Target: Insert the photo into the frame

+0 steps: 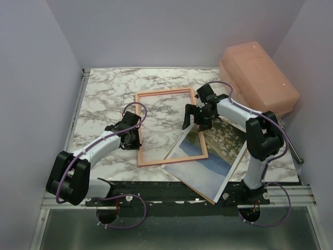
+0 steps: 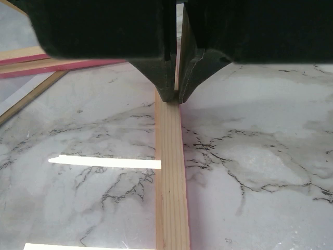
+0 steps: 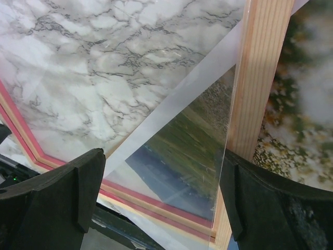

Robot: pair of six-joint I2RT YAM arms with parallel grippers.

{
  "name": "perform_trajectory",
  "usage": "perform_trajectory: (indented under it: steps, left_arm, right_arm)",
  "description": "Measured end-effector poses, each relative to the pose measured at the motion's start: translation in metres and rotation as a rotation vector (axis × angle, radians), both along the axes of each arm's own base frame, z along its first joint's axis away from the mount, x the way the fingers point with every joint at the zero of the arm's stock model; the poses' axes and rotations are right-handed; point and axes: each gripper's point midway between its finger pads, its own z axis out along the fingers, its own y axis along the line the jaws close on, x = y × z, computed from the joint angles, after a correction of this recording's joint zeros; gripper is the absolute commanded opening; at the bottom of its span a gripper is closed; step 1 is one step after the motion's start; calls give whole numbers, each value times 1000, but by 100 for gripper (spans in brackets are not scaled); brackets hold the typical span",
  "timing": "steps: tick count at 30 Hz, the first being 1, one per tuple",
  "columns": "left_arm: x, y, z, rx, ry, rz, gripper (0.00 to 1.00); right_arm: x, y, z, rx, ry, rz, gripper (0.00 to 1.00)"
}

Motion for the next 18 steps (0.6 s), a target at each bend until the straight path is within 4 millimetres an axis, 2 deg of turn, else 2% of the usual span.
perform_trajectory:
  steps: [18]
  left_arm:
    - [2, -1, 0, 6, 1, -3, 7]
  right_arm:
    - [4, -31, 10, -169, -59, -61, 97]
